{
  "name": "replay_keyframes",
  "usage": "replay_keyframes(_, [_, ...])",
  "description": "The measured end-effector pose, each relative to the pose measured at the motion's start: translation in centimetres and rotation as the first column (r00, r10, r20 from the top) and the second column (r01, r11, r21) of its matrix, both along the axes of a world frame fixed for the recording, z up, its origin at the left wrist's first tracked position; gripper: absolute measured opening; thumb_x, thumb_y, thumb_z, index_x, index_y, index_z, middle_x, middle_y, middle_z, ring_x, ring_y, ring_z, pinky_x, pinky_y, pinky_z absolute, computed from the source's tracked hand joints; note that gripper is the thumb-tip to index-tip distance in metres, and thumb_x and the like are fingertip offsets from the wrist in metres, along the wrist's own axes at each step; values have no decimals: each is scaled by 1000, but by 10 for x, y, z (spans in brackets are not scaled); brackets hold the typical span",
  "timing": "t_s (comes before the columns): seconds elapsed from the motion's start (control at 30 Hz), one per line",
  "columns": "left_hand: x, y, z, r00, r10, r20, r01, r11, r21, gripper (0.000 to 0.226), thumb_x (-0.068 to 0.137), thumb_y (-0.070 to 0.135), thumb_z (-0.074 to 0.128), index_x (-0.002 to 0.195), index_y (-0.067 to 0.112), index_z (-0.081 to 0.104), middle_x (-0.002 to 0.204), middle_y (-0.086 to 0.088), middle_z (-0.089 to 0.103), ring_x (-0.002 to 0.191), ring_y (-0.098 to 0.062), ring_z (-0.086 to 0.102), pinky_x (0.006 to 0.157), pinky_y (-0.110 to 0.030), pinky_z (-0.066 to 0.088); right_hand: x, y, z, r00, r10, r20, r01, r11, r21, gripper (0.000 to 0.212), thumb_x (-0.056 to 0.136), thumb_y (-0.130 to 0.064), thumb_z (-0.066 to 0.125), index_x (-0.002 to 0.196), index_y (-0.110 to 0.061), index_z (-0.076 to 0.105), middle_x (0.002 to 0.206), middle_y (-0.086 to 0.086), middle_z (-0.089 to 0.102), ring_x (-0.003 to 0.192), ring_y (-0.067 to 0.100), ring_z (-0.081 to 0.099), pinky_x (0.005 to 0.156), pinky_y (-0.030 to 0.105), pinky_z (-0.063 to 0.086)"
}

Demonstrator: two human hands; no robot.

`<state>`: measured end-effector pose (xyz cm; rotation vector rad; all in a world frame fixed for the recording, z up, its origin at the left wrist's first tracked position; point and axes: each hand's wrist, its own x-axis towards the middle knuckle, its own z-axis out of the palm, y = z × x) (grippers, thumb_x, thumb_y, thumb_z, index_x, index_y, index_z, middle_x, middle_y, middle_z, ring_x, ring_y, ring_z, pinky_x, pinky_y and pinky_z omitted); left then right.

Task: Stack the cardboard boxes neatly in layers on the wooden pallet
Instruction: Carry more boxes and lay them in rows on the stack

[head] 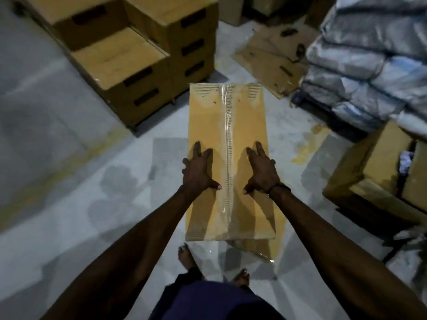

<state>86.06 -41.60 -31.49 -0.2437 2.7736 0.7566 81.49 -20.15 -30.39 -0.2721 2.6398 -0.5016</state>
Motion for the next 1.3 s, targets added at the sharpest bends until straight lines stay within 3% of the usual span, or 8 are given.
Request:
replay_keyframes(0.3, [11,-193,44,977,199,-75,-203,978,-54,141,41,51,102,158,26,28,170,-4,-5,144,-54,22,106,-70,39,-28,-207,49,979,193,-61,-196,979,-49,158,33,-28,107,163,-21,17,171,-2,-9,151,44,21,115,61,31])
replay_keyframes(0.53, [13,-324,51,927,360,-102,-367,928,-63,148,31,55,102,157,28,29,169,0,-6,146,-53,23,101,-72,42,-51,-352,70,910,386,-154,-387,922,24,149,37,-30,106,159,-19,22,171,2,-3,149,44,26,113,61,34])
replay_keyframes(0.7, [4,-409,55,870,482,-108,-489,871,-54,147,35,54,102,158,27,27,170,-3,-6,146,-56,18,105,-73,37,-85,-453,76,841,496,-216,-507,862,6,118,49,-13,102,147,-16,37,171,7,3,147,45,29,111,57,40])
replay_keyframes(0.8, [-9,-469,53,830,539,-140,-552,830,-76,146,35,56,101,158,27,27,170,-5,-5,145,-57,20,106,-74,36,-112,-525,78,788,555,-266,-580,814,-21,98,67,-1,91,149,-11,39,171,13,3,151,39,25,114,48,40])
replay_keyframes(1.0, [-41,-576,75,748,648,-142,-661,746,-75,142,37,53,102,157,29,29,170,-3,-5,141,-58,23,105,-71,39,-159,-648,92,773,595,-221,-627,770,-117,125,53,-6,99,157,-14,30,172,9,-3,156,36,9,124,51,18])
replay_keyframes(1.13, [-80,-660,92,691,706,-155,-721,688,-82,141,38,51,103,157,29,30,170,0,-5,141,-57,24,102,-70,42,-201,-740,116,735,635,-238,-672,729,-130,120,46,-12,102,148,-12,39,171,12,-1,157,35,7,126,57,13])
replay_keyframes(1.3, [-126,-747,112,653,734,-186,-756,648,-98,140,38,51,103,156,31,30,170,-1,-4,141,-55,24,103,-67,44,-253,-833,138,703,665,-252,-706,696,-131,130,48,-9,102,157,-10,31,171,13,-3,156,34,14,123,47,20])
